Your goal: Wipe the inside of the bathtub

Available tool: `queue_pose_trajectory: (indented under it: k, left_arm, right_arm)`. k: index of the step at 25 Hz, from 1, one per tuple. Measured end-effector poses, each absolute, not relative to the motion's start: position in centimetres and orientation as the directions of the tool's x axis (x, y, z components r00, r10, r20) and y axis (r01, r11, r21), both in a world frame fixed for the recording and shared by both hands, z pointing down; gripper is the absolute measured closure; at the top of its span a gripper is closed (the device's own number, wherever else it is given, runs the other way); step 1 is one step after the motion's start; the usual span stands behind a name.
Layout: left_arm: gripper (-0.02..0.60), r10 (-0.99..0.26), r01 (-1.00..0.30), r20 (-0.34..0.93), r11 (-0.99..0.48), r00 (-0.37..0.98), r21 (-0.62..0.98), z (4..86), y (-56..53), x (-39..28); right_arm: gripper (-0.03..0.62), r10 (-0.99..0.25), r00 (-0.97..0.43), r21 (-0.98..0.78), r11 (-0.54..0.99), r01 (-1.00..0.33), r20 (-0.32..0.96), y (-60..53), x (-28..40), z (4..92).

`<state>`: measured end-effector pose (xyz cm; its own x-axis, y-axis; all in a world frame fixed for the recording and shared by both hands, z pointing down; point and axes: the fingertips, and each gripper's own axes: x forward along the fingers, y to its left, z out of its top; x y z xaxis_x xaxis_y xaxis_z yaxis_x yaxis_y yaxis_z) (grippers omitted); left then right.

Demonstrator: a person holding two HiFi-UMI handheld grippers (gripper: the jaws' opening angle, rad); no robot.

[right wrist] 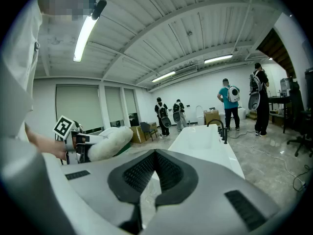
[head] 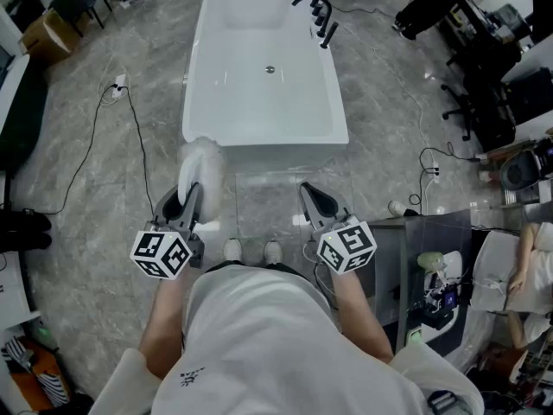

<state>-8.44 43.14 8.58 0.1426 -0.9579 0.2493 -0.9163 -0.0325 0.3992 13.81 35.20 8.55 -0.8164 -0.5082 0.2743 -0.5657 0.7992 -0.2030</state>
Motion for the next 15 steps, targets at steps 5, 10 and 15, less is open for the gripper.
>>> queue_pose_trajectory:
  k: [5, 10, 15]
  left_arm:
    - [0.486, -0.958, -0.915, 0.25, -0.029, 0.14, 0.403, 8.9, 44.3, -9.2]
    - [0.486, -0.958, -0.913, 0.245, -0.036, 0.146, 0.405, 8.9, 45.1, -10.5]
    - [0.486, -0.956, -0.912, 0.243, -0.055, 0.166, 0.408, 9.3, 45.5, -11.1]
  right_arm:
    - [0.577, -0.504, -0.818, -0.199, 0.803, -0.562, 0.277, 36.4, 13.1, 8.8]
    - [0.577, -0.514, -0.81, -0.188, 0.798, -0.572, 0.283, 37.3, 12.0, 8.8]
    - [0.577, -0.533, -0.795, -0.183, 0.784, -0.593, 0.29, 38.0, 11.7, 8.9]
